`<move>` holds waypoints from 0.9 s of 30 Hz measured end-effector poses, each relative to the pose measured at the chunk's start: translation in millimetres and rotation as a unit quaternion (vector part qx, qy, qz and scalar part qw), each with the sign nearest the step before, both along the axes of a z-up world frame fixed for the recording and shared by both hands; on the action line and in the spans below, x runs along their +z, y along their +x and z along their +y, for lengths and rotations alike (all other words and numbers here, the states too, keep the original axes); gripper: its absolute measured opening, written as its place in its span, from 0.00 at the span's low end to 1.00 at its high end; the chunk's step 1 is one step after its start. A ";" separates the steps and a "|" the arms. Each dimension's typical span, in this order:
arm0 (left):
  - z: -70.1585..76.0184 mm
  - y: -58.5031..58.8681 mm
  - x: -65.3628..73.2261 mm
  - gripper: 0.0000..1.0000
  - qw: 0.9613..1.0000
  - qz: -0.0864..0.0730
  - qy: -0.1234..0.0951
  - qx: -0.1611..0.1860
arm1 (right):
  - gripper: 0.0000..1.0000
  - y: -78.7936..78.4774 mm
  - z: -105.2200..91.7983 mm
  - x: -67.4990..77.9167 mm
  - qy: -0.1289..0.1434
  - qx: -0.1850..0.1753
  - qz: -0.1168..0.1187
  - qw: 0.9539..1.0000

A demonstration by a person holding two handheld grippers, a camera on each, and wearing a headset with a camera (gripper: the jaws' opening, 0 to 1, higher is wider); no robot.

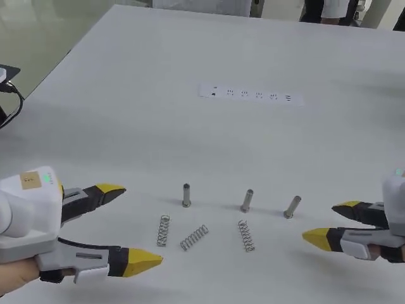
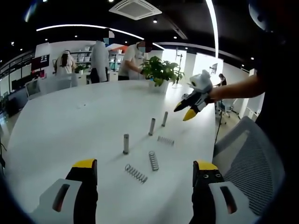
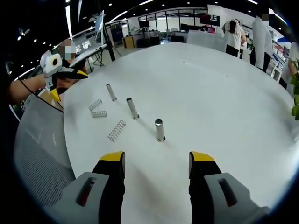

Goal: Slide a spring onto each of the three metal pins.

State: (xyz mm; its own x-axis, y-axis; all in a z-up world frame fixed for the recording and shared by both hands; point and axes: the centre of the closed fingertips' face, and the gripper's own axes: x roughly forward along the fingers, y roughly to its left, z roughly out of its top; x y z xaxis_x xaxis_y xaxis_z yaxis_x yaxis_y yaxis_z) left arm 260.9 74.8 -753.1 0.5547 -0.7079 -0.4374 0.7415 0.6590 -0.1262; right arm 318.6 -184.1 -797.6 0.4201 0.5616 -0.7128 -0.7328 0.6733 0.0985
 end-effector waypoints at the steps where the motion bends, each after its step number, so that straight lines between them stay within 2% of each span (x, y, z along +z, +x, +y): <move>1: 0.2 0.3 0.2 0.81 1.000 0.000 -0.001 0.000 | 0.54 -1.4 0.0 0.3 0.000 0.000 0.000 1.000; 11: 2.1 1.1 -0.6 0.80 1.000 0.000 0.001 -0.001 | 0.53 -11.7 2.3 4.7 0.009 0.004 -0.002 1.000; 16: 2.2 1.4 -0.5 0.80 1.000 0.000 0.000 0.000 | 0.50 -15.8 5.3 3.7 0.010 0.001 0.010 1.000; 20: 2.0 1.3 -0.8 0.80 1.000 0.000 0.000 0.000 | 0.47 -18.7 13.7 5.6 0.019 -0.004 0.017 1.000; 27: 3.6 0.7 -1.4 0.79 1.000 0.000 0.000 0.003 | 0.44 -25.2 28.3 7.5 0.022 0.010 0.025 0.999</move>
State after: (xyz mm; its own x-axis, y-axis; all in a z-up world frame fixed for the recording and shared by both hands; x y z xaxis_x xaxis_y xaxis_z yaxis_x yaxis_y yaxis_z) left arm 261.6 78.4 -754.5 0.5586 -0.7046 -0.4376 0.7373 0.6635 -0.1271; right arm 293.5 -155.9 -790.1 0.3733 0.6007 -0.7070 -0.7392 0.6531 0.1645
